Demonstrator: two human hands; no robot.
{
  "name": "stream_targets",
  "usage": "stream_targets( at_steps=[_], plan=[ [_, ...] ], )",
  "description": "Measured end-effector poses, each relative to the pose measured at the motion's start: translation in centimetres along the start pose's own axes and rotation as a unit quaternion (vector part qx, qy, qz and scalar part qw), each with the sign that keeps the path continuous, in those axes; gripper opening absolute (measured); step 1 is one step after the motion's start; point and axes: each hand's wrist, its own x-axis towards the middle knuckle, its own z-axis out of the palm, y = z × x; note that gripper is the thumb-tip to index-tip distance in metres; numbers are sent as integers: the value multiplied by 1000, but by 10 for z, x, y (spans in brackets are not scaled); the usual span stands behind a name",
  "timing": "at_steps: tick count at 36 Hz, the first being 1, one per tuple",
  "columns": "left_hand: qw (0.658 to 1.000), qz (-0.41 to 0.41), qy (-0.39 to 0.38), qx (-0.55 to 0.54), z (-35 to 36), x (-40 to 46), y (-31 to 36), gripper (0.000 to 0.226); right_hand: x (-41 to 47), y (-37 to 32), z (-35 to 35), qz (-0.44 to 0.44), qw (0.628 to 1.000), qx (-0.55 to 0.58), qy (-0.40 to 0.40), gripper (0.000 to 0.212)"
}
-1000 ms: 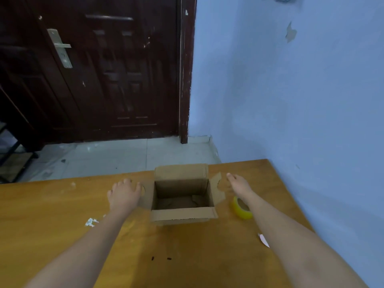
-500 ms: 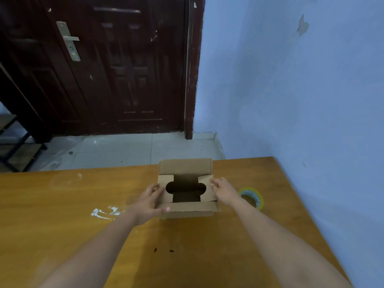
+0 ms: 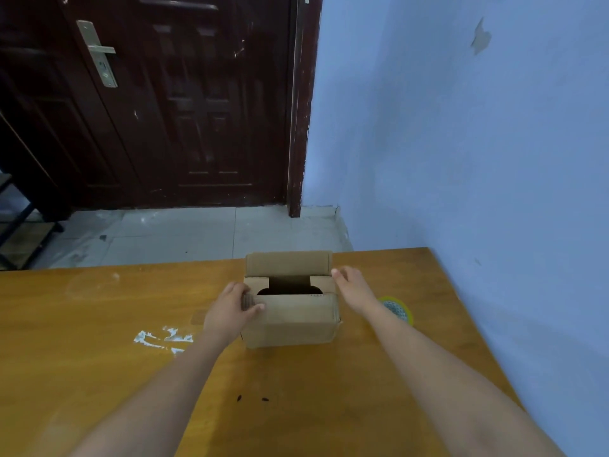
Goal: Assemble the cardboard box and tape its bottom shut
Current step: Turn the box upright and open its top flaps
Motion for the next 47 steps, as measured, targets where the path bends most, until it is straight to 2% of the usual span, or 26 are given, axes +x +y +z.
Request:
stream_targets(
  at_steps=[3, 6, 9, 12, 14, 16, 17, 19, 21, 25, 30, 36, 39, 43, 47],
  plan=[
    [997, -58, 0, -54, 10, 6, 3, 63, 6, -9, -2, -23, 999, 35, 8, 65],
    [995, -86, 13, -47, 17, 12, 5, 77, 13, -23, -4, -34, 996, 84, -20, 76],
    [994, -95, 13, -46, 18, 14, 4, 100, 20, -33, -4, -41, 993, 107, -25, 66],
    [994, -97, 27, -35, 15, 13, 6, 115, 17, -35, 1, -51, 997, -9, 56, 40],
    [997, -70, 32, -3, 15, 13, 8, 118, 6, -28, 8, -80, 987, -126, 66, 39],
    [997, -27, 19, 64, 16, 15, 8, 109, -7, -13, 20, -116, 969, -212, 43, 38],
    [995, -4, 2, 101, 17, 17, 8, 97, -13, -5, 26, -135, 963, -230, 39, 37],
    [986, 30, -49, 157, 20, 20, 5, 65, -23, 7, 36, -156, 960, -228, 45, 37],
    [979, 41, -93, 176, 23, 18, 0, 54, -31, 14, 45, -148, 958, -241, 47, 44],
    [972, 57, -144, 178, 28, 11, -9, 69, -39, 23, 58, -104, 957, -271, -3, 60],
    [970, 66, -145, 183, 27, 8, -8, 81, -34, 23, 48, -87, 939, -327, -57, 83],
    [975, 21, -159, 156, 36, 5, 10, 82, -23, 12, 35, -78, 938, -332, -57, 83],
    [965, 16, -171, 200, 34, 9, 16, 82, -22, 9, 36, -74, 944, -316, -52, 83],
    [943, 22, -171, 286, 19, 6, 22, 80, -26, 4, 27, -85, 935, -337, -73, 80],
    [935, 21, -114, 335, 0, -2, 36, 76, -30, -6, 0, -103, 936, -328, -77, 77]
  ],
)
